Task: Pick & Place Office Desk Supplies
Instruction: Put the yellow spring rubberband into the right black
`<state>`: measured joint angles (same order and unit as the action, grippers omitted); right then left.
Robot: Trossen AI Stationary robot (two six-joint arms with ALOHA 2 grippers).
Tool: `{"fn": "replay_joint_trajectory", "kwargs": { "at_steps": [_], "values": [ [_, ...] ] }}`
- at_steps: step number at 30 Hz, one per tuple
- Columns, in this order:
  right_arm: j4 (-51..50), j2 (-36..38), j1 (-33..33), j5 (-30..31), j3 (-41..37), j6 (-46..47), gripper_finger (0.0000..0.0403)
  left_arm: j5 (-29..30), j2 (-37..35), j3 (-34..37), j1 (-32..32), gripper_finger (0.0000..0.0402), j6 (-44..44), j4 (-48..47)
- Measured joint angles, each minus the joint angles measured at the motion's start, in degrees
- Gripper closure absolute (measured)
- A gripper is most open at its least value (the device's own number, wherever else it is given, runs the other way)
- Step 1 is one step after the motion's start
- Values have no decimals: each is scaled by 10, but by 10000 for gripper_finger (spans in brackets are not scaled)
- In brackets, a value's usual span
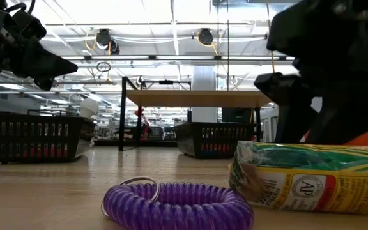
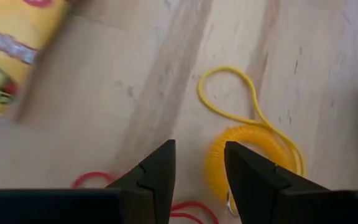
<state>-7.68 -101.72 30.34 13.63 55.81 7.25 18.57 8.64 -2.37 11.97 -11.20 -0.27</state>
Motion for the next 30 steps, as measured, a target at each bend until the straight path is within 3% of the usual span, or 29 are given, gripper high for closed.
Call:
{"fn": "replay_joint_trajectory", "kwargs": {
  "at_steps": [9, 17, 22, 25, 28, 30],
  "values": [
    [-7, -6, -24, -5, 0, 36, 277, 0, 0, -1, 0, 385, 2, -4],
    [-29, -12, -66, -101, 1, 70, 277, 0, 0, -1, 0, 385, 4, -4],
    [-27, -30, -71, -122, 1, 56, 282, 0, 0, -1, 0, 385, 7, -4],
    [-28, -32, -71, -124, 1, 63, 313, 0, 0, -1, 0, 385, 8, -7],
    [-29, -18, -74, -125, 1, 65, 375, 0, 0, -1, 0, 385, 7, -8],
    [-26, 1, -74, -141, -2, 68, 387, 0, 0, -1, 0, 385, 7, -8]
  ]
}}
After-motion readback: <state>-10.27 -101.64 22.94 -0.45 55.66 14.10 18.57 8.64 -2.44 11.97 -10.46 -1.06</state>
